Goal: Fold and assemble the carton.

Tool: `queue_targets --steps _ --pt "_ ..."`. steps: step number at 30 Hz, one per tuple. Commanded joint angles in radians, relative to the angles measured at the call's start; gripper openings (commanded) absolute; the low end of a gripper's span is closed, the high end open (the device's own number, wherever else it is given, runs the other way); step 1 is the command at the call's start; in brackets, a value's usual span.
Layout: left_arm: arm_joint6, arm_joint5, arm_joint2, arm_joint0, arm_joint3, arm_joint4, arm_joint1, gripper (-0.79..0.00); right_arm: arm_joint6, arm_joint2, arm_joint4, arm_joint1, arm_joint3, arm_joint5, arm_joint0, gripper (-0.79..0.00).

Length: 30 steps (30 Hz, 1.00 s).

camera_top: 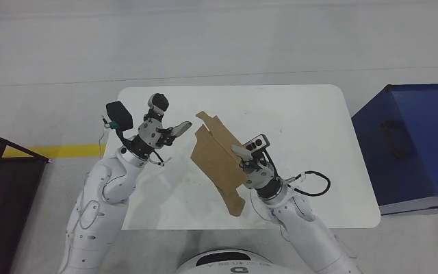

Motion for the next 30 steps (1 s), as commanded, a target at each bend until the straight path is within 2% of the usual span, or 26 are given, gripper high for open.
queue_targets --steps 1,10,16,23,30 --pt "-0.006 0.028 0.009 -0.002 0.021 0.03 -0.001 0.0 0.02 -0.003 0.008 0.0 -0.005 0.007 -0.003 -0.785" --pt "-0.015 0.016 0.079 -0.044 0.029 0.153 -0.004 0.0 0.068 0.0 -0.007 0.003 -0.025 0.021 -0.031 -0.785" --pt "0.062 -0.062 0.106 -0.07 0.01 0.132 -0.006 0.0 0.07 0.014 -0.025 0.008 -0.033 0.034 -0.057 -0.785" --pt "0.096 -0.098 0.1 -0.051 -0.016 0.142 -0.002 0.0 0.062 0.025 -0.038 0.011 -0.034 0.036 -0.074 -0.785" --pt "0.052 -0.136 0.115 -0.035 -0.026 0.132 0.003 0.0 0.059 0.02 -0.046 0.012 -0.039 0.049 -0.077 -0.785"
